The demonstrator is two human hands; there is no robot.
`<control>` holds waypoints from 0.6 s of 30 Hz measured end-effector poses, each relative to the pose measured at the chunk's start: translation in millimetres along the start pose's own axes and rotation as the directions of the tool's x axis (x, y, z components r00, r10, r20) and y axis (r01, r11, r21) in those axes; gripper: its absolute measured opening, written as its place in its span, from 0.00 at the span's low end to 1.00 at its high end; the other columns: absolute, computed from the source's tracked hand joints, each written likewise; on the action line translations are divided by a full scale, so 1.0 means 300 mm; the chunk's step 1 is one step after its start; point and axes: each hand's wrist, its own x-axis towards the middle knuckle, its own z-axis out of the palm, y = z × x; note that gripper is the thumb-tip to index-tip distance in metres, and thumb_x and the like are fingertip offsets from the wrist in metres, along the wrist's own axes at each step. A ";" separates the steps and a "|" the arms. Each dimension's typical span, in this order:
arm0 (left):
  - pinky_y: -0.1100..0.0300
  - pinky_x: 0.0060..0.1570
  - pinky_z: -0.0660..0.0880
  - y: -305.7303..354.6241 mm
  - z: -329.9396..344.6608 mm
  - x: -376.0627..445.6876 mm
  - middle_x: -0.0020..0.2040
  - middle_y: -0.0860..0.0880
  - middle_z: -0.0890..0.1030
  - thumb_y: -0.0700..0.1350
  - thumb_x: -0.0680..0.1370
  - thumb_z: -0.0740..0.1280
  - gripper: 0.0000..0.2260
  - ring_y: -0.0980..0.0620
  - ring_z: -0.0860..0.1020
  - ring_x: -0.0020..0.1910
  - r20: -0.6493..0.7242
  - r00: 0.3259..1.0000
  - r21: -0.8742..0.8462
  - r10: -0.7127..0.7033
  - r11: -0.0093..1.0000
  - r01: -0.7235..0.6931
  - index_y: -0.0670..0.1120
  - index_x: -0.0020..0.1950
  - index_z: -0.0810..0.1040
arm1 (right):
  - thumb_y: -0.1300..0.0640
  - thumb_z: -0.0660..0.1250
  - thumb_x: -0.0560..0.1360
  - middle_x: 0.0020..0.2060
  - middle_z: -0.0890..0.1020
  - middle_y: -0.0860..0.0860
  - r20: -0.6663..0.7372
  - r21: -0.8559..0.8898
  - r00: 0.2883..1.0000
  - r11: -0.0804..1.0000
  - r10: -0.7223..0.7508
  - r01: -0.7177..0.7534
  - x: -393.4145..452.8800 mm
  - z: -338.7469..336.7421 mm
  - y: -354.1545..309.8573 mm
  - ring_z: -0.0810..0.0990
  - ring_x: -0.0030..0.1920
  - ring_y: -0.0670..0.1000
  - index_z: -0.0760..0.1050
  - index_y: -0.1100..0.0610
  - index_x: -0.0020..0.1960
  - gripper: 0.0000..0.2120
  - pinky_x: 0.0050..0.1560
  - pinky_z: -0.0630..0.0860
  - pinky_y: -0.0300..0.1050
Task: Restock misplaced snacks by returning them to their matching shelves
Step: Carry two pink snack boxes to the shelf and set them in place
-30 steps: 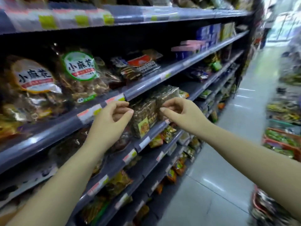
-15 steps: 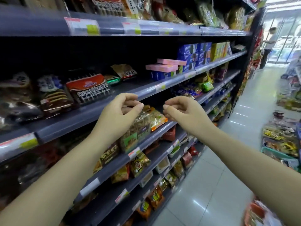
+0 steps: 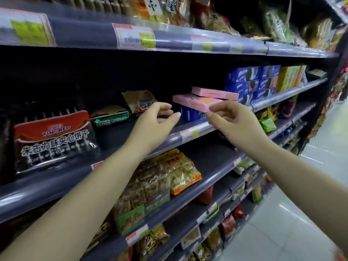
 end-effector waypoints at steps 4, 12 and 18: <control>0.57 0.53 0.78 -0.046 0.060 0.151 0.56 0.61 0.78 0.58 0.75 0.66 0.17 0.61 0.79 0.51 -0.031 0.999 0.039 -0.044 0.998 0.045 0.57 0.62 0.73 | 0.56 0.70 0.74 0.38 0.80 0.44 -0.061 -0.019 0.995 0.996 -0.084 0.083 0.205 -0.049 0.079 0.78 0.38 0.42 0.78 0.56 0.53 0.08 0.46 0.77 0.35; 0.55 0.60 0.75 -0.076 0.172 0.297 0.63 0.54 0.76 0.59 0.76 0.66 0.22 0.53 0.77 0.59 -0.142 0.967 0.081 -0.211 0.971 0.224 0.53 0.67 0.71 | 0.53 0.72 0.72 0.53 0.82 0.52 0.058 -0.293 0.982 0.937 -0.179 0.189 0.521 -0.138 0.259 0.79 0.53 0.49 0.78 0.57 0.59 0.17 0.57 0.73 0.42; 0.53 0.66 0.71 -0.001 0.263 0.351 0.57 0.56 0.77 0.70 0.68 0.66 0.24 0.55 0.76 0.59 -0.150 0.869 -0.063 -0.471 0.882 0.467 0.56 0.56 0.75 | 0.42 0.72 0.69 0.60 0.79 0.54 0.260 -0.360 0.937 0.877 -0.233 0.318 0.697 -0.204 0.371 0.77 0.60 0.54 0.76 0.55 0.63 0.28 0.55 0.67 0.40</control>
